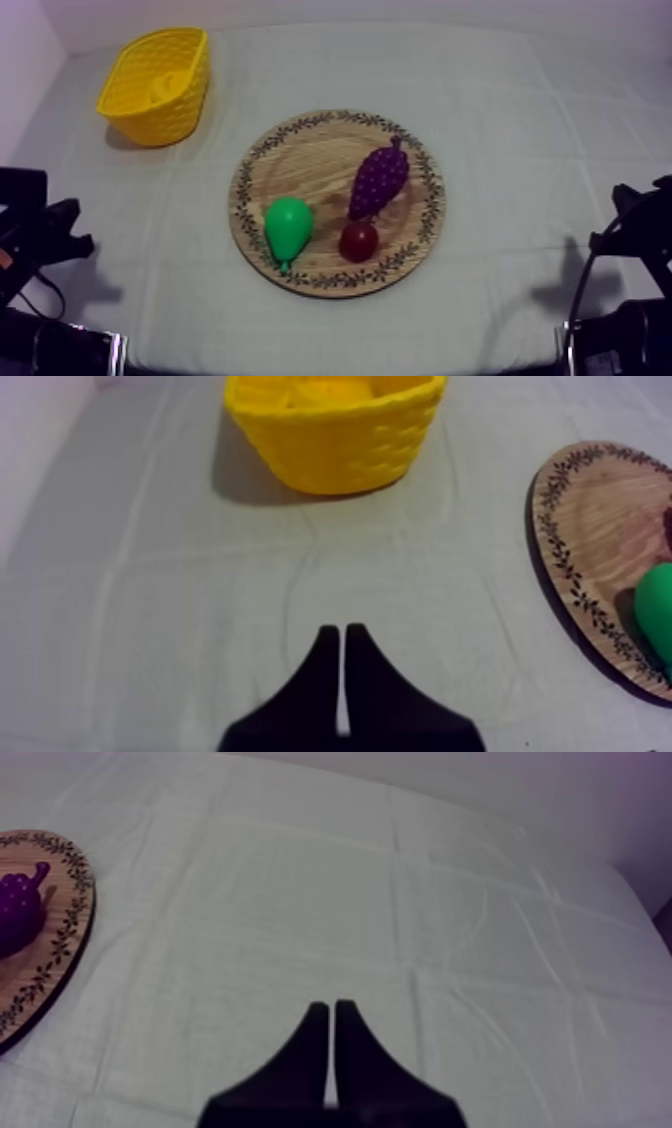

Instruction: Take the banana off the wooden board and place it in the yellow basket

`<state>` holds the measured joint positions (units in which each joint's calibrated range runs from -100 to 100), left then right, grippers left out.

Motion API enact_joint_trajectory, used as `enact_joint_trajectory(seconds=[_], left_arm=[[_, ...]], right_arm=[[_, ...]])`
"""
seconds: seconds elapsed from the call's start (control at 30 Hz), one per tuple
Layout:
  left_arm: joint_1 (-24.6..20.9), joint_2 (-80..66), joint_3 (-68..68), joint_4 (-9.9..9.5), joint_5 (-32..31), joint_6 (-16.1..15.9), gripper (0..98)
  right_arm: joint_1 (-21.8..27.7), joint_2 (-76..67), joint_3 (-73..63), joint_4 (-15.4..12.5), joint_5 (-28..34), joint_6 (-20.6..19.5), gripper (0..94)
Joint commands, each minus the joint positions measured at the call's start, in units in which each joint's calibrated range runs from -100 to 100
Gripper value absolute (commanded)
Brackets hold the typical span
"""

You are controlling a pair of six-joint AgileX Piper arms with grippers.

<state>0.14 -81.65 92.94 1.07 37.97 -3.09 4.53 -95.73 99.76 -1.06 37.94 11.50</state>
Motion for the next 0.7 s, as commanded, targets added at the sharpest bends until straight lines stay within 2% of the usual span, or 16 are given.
enact_joint_trajectory(seconds=[0.0, 0.33, 0.53, 0.6, 0.67], left_arm=[[-0.29, -10.77, 0.54, 0.43, 1.98, -0.52, 0.0], [-0.17, -17.74, 2.65, 0.81, 3.83, -0.72, 0.0], [0.08, -18.05, 4.05, -0.41, 2.51, -1.73, 1.4], [0.1, -18.07, 4.19, -1.05, 2.5, -0.76, 0.8], [0.11, -18.08, 4.9, -1.89, 0.67, 2.56, 0.4]], right_arm=[[-0.01, -0.02, 0.02, 0.01, 0.04, 0.0, 0.3], [-0.01, -0.02, 0.02, 0.01, 0.04, 0.0, 0.3], [-0.01, -0.02, 0.02, 0.01, 0.04, 0.0, 0.3], [-0.01, -0.02, 0.02, 0.01, 0.04, 0.0, 0.3], [-0.01, -0.02, 0.02, 0.01, 0.04, -0.01, 0.3]])
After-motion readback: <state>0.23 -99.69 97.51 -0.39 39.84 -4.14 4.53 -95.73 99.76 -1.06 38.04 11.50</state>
